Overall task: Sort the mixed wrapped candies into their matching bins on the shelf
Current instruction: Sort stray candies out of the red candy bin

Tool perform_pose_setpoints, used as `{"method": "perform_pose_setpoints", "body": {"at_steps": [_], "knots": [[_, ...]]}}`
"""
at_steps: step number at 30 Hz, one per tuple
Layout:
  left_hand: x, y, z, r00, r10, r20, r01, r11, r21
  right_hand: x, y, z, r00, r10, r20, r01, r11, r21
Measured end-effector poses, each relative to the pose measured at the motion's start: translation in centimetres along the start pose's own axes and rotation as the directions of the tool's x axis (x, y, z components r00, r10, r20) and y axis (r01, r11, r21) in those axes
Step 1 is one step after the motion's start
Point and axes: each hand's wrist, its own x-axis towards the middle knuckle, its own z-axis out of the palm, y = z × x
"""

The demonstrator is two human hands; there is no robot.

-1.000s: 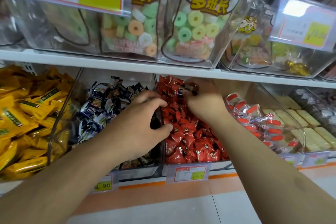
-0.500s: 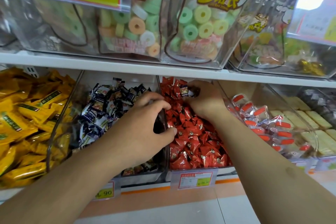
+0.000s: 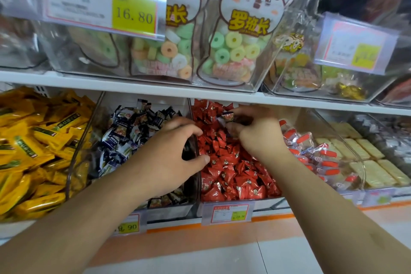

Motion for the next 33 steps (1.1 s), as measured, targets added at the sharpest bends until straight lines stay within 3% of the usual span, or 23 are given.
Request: {"method": "perform_pose_setpoints", "body": {"at_steps": [4, 6, 9, 13, 16, 19, 23, 28, 33], "knots": [[-0.7, 0.8, -0.5, 0.991, -0.03, -0.132, 0.017, 0.995, -0.099, -2.4, -2.4, -1.5, 0.997, 0.044, 0.063, -0.05, 0.994, 0.098], [-0.9, 1.3, -0.8, 0.978, -0.042, -0.206, -0.014, 0.965, -0.26, -4.1, -4.5, -2.1, 0.994, 0.008, 0.108, -0.028, 0.983, 0.183], [-1.4, 2.0, -1.2, 0.979, -0.028, -0.2, -0.06, 0.903, -0.425, -6.4, -6.9, -2.0, 0.974, -0.1, 0.205, 0.049, 0.97, 0.239], [-2.0, 1.6, -2.1, 0.954, -0.045, -0.297, -0.07, 0.929, -0.364, -7.3, -8.2, -1.1, 0.975, -0.072, 0.212, 0.004, 0.952, 0.306], [-2.1, 0.3, -3.6, 0.923, -0.134, -0.362, 0.039, 0.965, -0.258, -7.0, -8.3, -0.5, 0.979, -0.033, 0.202, -0.039, 0.939, 0.342], [-2.3, -1.6, -4.4, 0.934, -0.163, -0.319, 0.147, 0.987, -0.071, -6.6, -8.9, 0.1, 0.975, -0.026, 0.219, -0.056, 0.932, 0.359], [-2.1, -2.3, -4.3, 0.946, -0.193, -0.261, 0.193, 0.981, -0.026, -5.9, -9.2, 0.2, 0.979, -0.054, 0.194, 0.017, 0.982, 0.188], [-1.8, -0.5, -2.6, 0.993, -0.052, -0.103, 0.051, 0.999, -0.006, -4.1, -5.2, -1.6, 0.997, 0.008, 0.081, 0.005, 0.989, -0.151], [-0.9, 0.0, -0.6, 0.999, 0.048, 0.025, -0.049, 0.998, 0.035, -3.4, -1.9, -2.2, 0.966, 0.041, 0.256, 0.049, 0.942, -0.333]]}}
